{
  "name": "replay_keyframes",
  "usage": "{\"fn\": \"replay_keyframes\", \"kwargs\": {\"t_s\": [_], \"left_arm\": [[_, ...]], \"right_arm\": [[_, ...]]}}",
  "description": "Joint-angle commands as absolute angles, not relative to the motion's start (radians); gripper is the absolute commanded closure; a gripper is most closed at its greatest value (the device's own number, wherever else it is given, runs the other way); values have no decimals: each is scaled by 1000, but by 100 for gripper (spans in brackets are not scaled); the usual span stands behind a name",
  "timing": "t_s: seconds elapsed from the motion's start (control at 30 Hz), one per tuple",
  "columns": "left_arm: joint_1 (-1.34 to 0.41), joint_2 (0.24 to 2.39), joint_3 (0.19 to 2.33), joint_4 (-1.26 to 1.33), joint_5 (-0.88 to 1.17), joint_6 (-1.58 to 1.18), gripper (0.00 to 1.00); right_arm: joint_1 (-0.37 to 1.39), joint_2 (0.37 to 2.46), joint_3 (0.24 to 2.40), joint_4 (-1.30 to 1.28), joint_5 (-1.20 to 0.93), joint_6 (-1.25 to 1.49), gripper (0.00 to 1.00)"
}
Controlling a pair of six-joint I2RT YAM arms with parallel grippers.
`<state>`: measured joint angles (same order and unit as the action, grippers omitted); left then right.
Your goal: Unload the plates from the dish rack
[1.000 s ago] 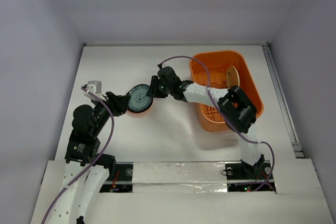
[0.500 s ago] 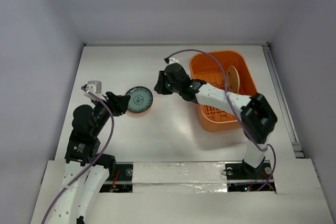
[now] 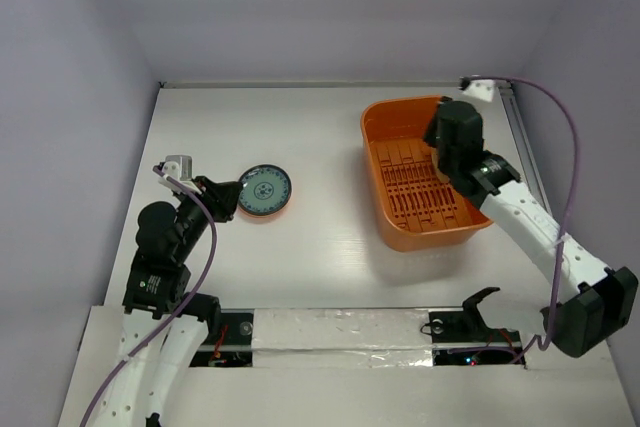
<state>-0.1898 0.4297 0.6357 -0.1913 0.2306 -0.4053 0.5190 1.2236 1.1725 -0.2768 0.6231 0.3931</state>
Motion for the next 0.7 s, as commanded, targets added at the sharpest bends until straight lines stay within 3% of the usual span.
{"fn": "replay_keyframes", "kwargs": {"t_s": [0.0,0.2,0.53,0.67], "left_arm": [[-204,419,635,-141,236,-406,88],[-213,416,635,-141,233,-406,80],[-222,407,634,-144,229,-405,74],[-222,405,637,-146,225,-405,73]], "right_arm": [[399,1200,1117,-364,752,313,54],[347,1264,1112,-379,719,290,49],[299,1465,1129,-376,724,293,55],[299,1503,1166,-391,732,293,74]]}}
